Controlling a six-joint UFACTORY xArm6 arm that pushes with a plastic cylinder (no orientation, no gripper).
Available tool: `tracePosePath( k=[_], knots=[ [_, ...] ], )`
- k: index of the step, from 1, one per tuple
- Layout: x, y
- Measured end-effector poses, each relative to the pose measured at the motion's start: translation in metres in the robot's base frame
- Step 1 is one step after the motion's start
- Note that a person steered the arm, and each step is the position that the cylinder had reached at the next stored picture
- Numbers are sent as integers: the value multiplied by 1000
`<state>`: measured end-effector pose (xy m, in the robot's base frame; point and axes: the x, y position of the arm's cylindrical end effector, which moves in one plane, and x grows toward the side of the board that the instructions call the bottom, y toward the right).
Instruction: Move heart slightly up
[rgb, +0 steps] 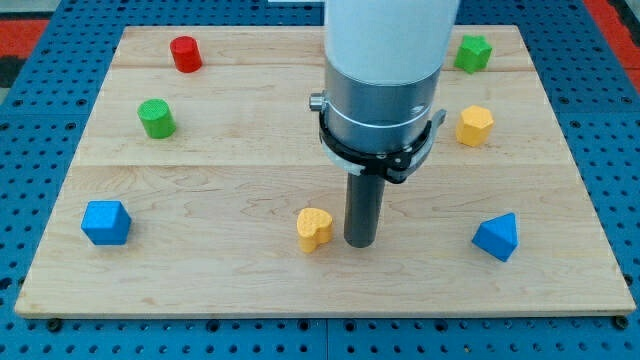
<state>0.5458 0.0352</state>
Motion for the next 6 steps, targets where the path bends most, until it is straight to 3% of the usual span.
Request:
tracePosePath(
  k=[1, 2, 4, 5, 6],
  knots=[
    [26, -9],
    [14, -46],
    [-18, -11],
    [-31, -41],
    [-2, -35]
  ],
)
